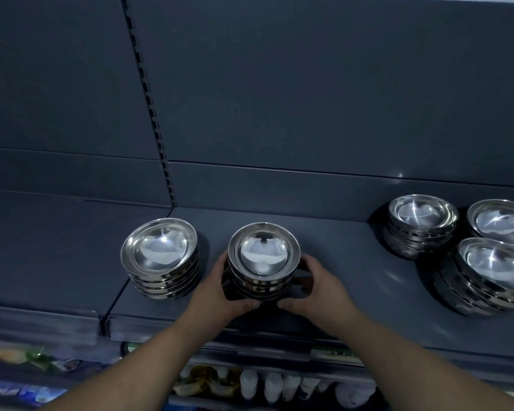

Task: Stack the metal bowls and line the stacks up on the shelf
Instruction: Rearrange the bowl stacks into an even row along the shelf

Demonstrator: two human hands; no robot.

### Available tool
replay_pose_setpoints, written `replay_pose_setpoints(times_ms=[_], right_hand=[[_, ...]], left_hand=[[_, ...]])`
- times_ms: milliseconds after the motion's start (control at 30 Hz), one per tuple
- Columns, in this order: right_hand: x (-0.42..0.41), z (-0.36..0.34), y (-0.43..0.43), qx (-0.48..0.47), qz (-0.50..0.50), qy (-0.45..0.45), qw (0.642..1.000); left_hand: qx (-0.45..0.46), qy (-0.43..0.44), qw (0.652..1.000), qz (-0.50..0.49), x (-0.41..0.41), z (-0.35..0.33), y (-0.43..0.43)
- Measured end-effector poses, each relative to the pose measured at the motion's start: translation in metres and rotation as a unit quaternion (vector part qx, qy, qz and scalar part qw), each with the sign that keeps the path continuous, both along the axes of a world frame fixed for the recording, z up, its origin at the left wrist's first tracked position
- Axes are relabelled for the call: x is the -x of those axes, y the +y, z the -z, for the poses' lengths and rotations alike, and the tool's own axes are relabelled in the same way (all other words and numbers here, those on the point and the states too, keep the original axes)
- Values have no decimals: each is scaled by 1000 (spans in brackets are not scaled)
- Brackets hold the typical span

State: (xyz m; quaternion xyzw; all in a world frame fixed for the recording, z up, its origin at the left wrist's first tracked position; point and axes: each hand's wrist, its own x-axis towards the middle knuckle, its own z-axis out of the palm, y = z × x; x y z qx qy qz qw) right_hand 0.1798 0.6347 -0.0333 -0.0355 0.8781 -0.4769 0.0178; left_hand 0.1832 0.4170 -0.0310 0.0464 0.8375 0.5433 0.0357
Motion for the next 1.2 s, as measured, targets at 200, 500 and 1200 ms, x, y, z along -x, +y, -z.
replay_pose_setpoints(times_ms=[200,500,1200], right_hand=[[-9,4,-8,-3,11,-4,1000],[-21,2,-24,-6,56,-8,998],[-22,-2,-36,-33,107,-2,994]], left_hand=[[-14,3,1000,-9,-4,12,-7],[4,5,1000,14,-4,10,-17],[-12,10,998,52,8,11,-24]])
